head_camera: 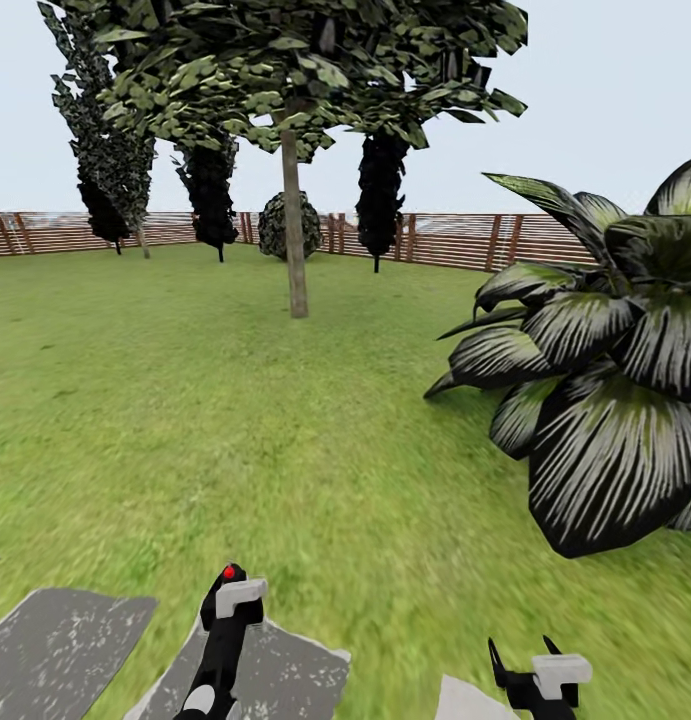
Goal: In the garden, pick up the pesticide atomizer on the floor and spray pesticide onto both trees until each tree trunk is fully covered.
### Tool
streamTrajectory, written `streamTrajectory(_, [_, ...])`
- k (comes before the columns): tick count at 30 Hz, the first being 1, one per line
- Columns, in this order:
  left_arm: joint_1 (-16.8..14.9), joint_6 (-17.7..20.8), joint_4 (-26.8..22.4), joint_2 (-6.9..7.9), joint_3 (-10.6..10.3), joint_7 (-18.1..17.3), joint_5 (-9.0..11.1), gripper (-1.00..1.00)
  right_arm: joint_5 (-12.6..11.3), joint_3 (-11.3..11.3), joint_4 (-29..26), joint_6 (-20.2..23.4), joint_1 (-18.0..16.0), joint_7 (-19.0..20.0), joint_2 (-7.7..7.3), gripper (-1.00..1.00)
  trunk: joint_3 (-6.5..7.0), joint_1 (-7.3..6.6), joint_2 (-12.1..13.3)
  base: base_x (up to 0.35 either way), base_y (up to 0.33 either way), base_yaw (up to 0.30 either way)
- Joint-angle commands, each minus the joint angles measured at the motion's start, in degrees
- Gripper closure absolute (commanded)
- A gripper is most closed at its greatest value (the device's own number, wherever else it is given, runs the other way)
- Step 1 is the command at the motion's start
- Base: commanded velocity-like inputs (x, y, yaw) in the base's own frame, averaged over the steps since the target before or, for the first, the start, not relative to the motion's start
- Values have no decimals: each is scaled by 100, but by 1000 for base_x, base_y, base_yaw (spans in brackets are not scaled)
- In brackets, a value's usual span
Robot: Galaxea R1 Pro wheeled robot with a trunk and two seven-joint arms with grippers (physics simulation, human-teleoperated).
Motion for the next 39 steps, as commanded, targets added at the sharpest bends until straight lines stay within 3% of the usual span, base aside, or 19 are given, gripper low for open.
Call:
streamTrajectory(1, [-5,-16,3,-6,27,25,-63,100,-28,35,3,-17,-5,-20,-6,-100,-9,5,-7,350,121,0])
streamTrajectory(39, [-5,-16,3,-6,27,25,-70,100,-28,35,4,-26,-4,-14,-6,-100,-9,5,-7,350,110,0])
